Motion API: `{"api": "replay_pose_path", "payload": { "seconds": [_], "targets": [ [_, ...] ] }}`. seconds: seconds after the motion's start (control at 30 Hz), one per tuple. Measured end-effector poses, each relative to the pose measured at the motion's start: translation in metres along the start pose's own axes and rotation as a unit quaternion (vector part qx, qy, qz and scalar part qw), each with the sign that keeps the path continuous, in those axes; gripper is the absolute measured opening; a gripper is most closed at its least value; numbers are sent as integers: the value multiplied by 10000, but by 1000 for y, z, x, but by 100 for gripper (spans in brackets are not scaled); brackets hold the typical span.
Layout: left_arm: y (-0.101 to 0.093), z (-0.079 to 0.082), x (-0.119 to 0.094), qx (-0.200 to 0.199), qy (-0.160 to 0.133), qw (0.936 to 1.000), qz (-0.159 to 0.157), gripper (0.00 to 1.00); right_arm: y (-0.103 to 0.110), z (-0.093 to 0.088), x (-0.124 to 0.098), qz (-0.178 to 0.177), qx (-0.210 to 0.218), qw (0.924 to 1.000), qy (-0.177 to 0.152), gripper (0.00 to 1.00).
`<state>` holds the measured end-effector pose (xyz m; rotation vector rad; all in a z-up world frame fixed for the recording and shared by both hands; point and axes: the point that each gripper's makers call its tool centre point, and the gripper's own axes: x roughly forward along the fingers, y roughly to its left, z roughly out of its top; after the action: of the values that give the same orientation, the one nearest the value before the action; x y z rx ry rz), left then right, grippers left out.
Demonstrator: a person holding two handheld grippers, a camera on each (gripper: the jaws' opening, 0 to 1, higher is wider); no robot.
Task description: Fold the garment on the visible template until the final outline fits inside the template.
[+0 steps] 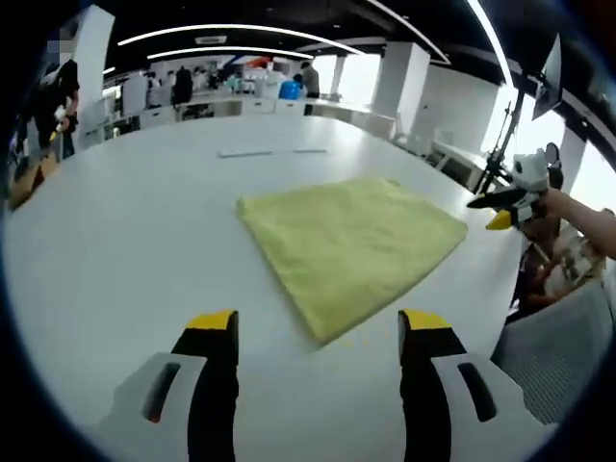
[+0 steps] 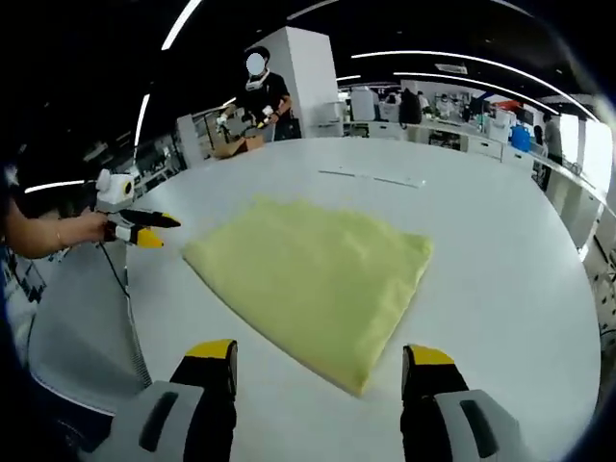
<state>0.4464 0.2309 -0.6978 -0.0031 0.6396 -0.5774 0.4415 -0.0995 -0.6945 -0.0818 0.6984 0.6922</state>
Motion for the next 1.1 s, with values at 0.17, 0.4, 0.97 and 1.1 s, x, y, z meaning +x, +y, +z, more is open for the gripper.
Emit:
{"api": "replay_pose_path", "payload": {
  "seconds": [0.17,0.4,0.97,1.1],
  "targets": [
    [-16,14,-10,211,-221,9995,-39,80,11,14,-9,59,-107,9998,-181,78],
    [-27,23,-19,283,-287,9992,-78,89,22,26,-20,94,-193,9991,-364,89],
    [-37,16,-48,217,-448,9987,68,96,43,38,-49,89,-433,9952,-875,99],
    [-42,12,-52,86,-525,9986,33,99,44,35,-53,58,-418,9950,-905,99]
  ]
}}
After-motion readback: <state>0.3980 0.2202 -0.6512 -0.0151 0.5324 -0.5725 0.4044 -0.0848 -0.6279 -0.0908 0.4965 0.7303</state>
